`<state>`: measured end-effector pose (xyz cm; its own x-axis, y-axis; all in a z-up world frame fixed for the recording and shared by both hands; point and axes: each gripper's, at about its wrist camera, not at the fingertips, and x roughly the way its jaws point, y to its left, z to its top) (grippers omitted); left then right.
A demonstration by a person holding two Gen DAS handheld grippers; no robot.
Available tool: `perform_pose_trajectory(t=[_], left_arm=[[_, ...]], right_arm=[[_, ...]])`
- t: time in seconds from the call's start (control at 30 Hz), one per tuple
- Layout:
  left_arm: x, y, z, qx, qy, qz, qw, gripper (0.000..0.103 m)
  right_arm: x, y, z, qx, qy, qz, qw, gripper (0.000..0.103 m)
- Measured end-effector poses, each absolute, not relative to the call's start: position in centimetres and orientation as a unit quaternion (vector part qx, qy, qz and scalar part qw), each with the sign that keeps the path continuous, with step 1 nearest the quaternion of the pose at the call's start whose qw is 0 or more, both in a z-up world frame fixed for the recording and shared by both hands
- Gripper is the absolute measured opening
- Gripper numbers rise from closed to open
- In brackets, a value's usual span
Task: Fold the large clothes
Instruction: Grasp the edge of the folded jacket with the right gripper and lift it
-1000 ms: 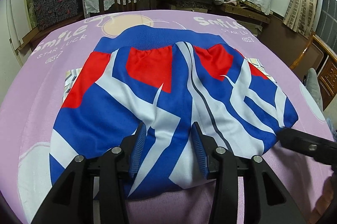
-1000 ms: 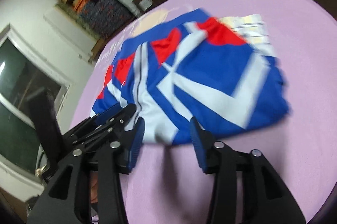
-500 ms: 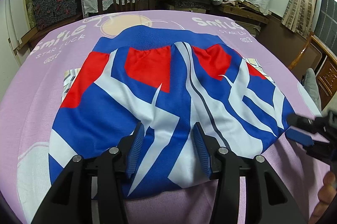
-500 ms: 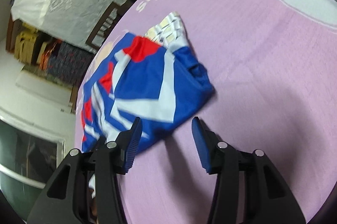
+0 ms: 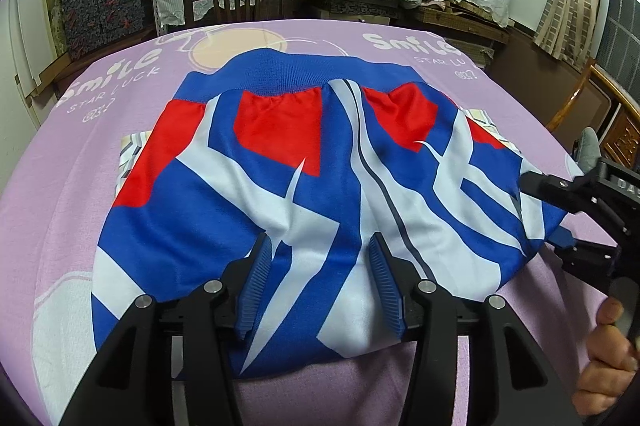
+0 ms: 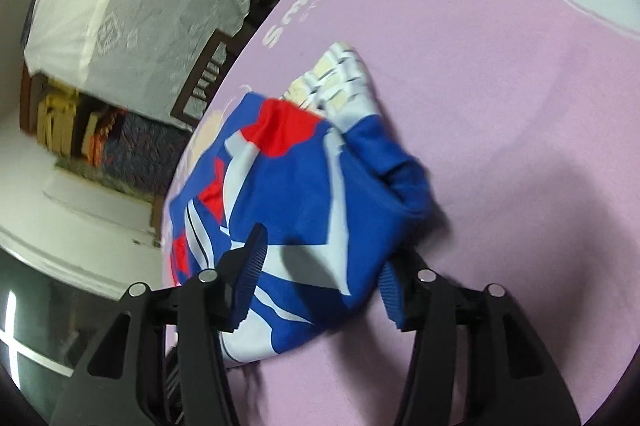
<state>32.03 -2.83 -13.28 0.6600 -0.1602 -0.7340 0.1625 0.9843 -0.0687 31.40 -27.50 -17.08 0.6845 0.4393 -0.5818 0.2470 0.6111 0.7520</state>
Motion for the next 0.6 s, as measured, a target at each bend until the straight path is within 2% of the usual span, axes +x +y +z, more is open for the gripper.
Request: perform_pose_trajectory(t=[0.07, 0.13, 0.23, 0.4, 0.6], left_arm=[[32.0, -3.0, -13.3, 0.002, 0.403, -0.088, 0.911, 0.051], [32.0, -3.0, -13.2, 0.004, 0.404, -0.087, 0.911, 0.051], [31.9, -2.5, -12.1, -0.008, 0.407, -0.080, 0.910, 0.061], [33.6, -1.8, -9.7, -0.040, 0.391, -0.084, 0.916, 0.063], [37.4, -1.5, -11.8, -0.070, 0.417, -0.069, 0.904, 0.064]], right_arm=[[31.9, -27.4, -17.1, 0.435, 0.388, 0.055, 0.811, 0.047], [32.3, -27.8, -17.4, 0.434, 0.387, 0.051, 0.812, 0.032], [32.8, -28.3, -17.8, 0.442, 0.387, 0.045, 0.808, 0.018], [33.3, -27.3, -17.7, 0.401, 0.386, 0.039, 0.830, 0.018], [34.4, -28.1, -18.3, 0.424, 0.386, 0.066, 0.817, 0.019]])
